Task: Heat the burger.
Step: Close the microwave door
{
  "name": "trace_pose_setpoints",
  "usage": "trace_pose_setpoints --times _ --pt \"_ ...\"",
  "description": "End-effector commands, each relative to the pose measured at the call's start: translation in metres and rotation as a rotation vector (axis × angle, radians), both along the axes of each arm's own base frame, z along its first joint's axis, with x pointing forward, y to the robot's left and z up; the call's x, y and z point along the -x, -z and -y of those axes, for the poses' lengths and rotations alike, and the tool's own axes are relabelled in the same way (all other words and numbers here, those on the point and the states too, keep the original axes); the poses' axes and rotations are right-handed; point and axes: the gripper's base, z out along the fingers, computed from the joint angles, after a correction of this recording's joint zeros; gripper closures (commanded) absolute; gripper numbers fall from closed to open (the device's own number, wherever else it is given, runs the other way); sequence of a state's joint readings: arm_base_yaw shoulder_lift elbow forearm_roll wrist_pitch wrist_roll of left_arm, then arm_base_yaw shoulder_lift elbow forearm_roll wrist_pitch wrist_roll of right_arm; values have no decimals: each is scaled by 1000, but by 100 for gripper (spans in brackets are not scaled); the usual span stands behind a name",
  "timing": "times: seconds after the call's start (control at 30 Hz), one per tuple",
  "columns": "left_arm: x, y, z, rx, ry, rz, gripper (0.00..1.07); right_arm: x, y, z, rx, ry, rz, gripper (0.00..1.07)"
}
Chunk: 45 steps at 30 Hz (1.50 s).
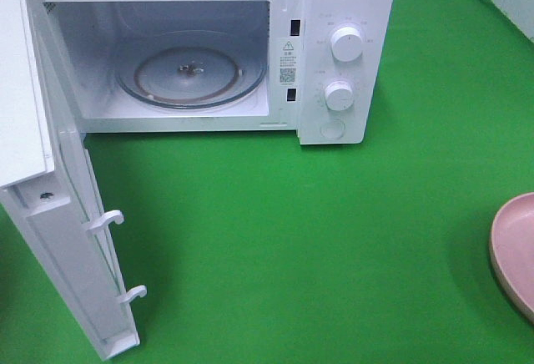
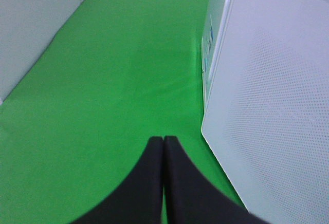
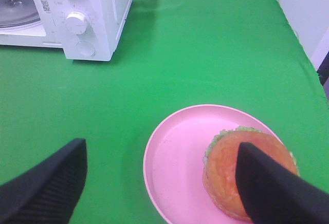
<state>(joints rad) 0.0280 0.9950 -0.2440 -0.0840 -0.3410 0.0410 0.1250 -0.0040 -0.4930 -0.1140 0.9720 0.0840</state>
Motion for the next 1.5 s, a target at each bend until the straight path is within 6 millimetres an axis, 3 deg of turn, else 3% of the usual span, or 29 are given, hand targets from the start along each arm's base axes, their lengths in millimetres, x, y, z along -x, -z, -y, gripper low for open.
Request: trace_pose_setpoints --times 0.03,0.1,0.33,0.53,0.93,1.17,1.5 --pt "-7 3 4 -29 38 20 107 3 0 0 2 0 37 31" --pt "-14 15 12 -53 96 -27 107 3 0 0 2 0 37 31" --pt "-20 27 34 -100 255 -43 107 3 0 0 2 0 37 31" --pt "-29 40 53 -21 332 -29 107 3 0 0 2 0 37 31" --pt "-42 50 79 30 414 7 107 3 0 0 2 0 38 31" --pt "-68 48 111 65 453 22 107 3 0 0 2 0 38 31" --pt "-88 50 141 83 470 35 107 3 0 0 2 0 38 31"
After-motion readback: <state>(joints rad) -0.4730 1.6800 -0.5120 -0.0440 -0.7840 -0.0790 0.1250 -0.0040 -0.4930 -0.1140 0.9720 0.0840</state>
